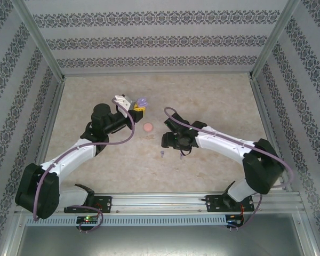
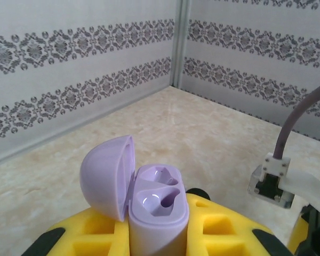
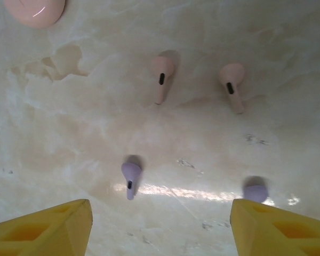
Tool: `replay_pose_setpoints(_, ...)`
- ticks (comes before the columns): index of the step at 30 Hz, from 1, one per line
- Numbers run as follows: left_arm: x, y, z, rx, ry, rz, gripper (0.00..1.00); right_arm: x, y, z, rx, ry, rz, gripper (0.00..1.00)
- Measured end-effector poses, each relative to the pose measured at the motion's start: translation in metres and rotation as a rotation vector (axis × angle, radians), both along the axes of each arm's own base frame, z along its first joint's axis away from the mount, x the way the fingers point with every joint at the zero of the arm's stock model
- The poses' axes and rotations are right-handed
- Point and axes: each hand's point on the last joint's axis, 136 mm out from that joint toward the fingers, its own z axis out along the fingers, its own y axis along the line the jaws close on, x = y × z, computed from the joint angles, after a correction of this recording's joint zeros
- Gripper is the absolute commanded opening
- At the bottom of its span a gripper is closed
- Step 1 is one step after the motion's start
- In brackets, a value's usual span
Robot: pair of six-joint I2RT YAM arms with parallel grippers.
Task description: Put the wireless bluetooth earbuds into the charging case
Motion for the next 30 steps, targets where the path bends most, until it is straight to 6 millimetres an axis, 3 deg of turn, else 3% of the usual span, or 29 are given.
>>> replay_pose_setpoints(4, 0.003, 0.003, -0.002, -0.045, -0.028, 0.024, 0.0, 0.003, 0.02, -0.006, -0.025, 0.016, -0.003, 0.65)
replay_pose_setpoints(9, 0.006, 0.005, 0.016, -0.129, -0.107, 0.044, 0.0, 0.003, 0.034, -0.018, -0.083, 0.038, -0.012, 0.61)
replay_pose_setpoints(21, 0.002, 0.014, 0.041, -0.259, -0.2, 0.078, 0.0, -0.002, 0.034, -0.053, -0.184, 0.108, -0.026, 0.49)
replay_pose_setpoints(30, 0.0, 0.016, 0.042, -0.285, -0.202, 0.078, 0.0, 0.003, 0.039, -0.063, -0.199, 0.12, -0.024, 0.43)
